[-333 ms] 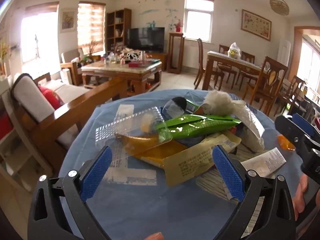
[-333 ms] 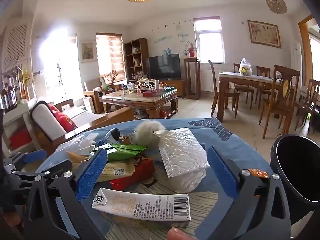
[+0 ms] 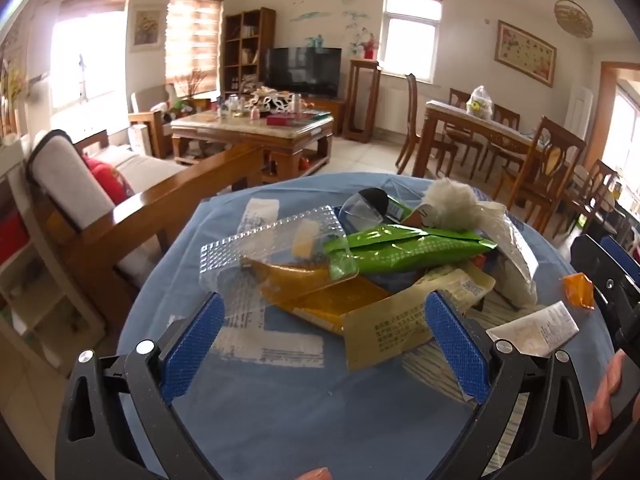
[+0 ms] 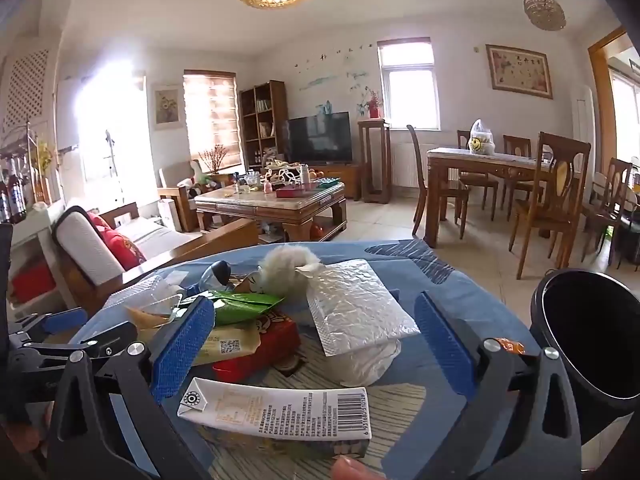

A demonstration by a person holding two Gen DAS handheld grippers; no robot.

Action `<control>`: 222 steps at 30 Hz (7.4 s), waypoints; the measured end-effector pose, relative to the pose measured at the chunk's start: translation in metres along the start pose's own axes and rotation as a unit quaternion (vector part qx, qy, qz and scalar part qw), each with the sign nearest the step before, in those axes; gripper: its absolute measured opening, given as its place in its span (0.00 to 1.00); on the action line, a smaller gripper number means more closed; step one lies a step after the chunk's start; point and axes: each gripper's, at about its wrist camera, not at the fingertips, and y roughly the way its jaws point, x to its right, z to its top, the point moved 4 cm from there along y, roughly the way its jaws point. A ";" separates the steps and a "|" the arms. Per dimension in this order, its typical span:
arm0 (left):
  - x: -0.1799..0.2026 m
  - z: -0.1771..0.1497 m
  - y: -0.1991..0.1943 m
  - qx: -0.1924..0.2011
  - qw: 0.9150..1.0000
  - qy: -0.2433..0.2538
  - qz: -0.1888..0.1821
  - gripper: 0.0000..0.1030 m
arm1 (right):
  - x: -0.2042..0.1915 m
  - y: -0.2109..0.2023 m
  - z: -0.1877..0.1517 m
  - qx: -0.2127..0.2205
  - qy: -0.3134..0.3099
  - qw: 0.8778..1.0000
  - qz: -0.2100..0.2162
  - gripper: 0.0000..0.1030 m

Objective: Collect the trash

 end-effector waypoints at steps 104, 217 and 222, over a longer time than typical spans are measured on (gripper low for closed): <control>-0.041 0.044 0.076 -0.070 0.984 0.090 -0.140 0.94 | 0.058 0.039 0.040 -0.153 0.020 0.984 0.088 0.95; 0.198 -0.014 0.050 -0.143 0.904 0.292 -0.278 0.40 | 0.182 -0.019 -0.046 -0.183 0.093 0.979 0.002 0.32; 0.198 -0.005 0.041 -0.125 0.918 0.250 -0.281 0.39 | 0.171 -0.025 -0.034 -0.166 0.101 0.980 0.031 0.32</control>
